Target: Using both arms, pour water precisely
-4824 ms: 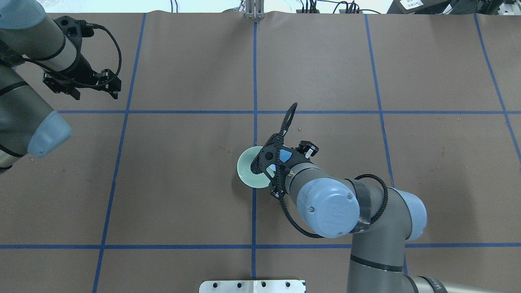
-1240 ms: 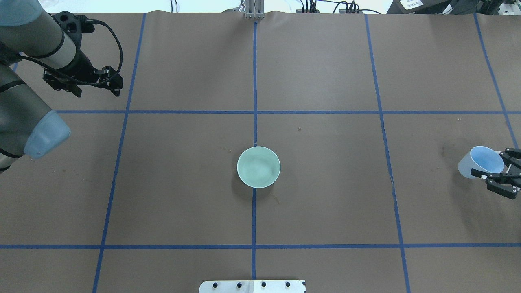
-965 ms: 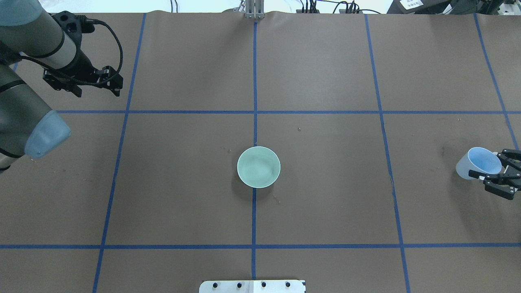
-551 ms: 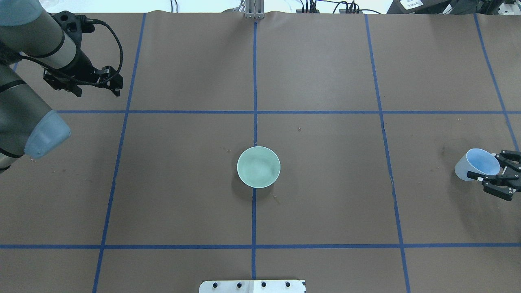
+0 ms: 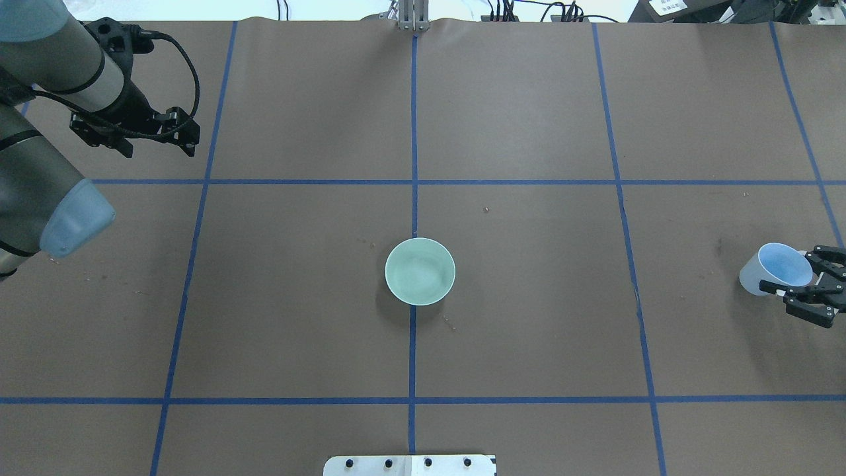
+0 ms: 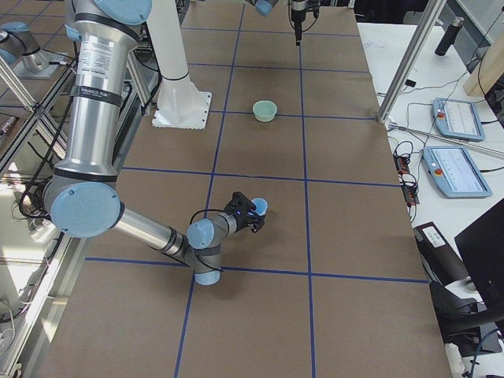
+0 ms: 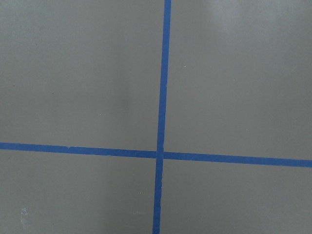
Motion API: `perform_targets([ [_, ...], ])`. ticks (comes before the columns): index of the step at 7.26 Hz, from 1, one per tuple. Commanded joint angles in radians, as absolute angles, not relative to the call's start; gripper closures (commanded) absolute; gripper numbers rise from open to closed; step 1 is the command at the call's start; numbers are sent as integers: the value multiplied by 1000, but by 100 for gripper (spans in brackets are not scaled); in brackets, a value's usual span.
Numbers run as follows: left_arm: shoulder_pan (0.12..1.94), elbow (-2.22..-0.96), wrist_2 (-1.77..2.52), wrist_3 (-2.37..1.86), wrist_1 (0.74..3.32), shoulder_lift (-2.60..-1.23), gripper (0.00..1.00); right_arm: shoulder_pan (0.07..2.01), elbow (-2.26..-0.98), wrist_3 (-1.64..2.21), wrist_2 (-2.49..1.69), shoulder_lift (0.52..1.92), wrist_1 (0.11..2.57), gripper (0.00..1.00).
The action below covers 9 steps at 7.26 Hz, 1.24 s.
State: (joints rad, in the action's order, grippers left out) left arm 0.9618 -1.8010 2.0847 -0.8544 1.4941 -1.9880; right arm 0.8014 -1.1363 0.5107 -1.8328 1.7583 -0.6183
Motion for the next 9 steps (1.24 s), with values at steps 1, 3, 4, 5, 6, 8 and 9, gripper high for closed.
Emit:
perform_targets([
  [1, 962, -1801, 2085, -854, 1494, -1988, 0, 799, -1118, 512, -1833, 1759, -620, 17],
  [3, 962, -1804, 2086, -854, 1494, -1991, 0, 799, -1118, 512, -1833, 1759, -620, 2],
  [4, 962, -1804, 2086, -856, 1494, -1990, 0, 801, -1118, 512, -1833, 1761, -621, 1],
  [5, 962, -1804, 2086, -857, 1494, -1991, 0, 801, -1118, 514, -1835, 1767, -624, 1],
  [6, 962, -1804, 2086, -859, 1494, -1991, 0, 802, -1118, 514, -1854, 1775, -629, 1],
  [8, 963, -1813, 2086, -864, 1493, -1991, 0, 804, -1121, 541, -1876, 1810, -701, 1],
  [9, 963, -1815, 2086, -864, 1491, -1991, 0, 807, -1130, 561, -1876, 1831, -725, 1],
])
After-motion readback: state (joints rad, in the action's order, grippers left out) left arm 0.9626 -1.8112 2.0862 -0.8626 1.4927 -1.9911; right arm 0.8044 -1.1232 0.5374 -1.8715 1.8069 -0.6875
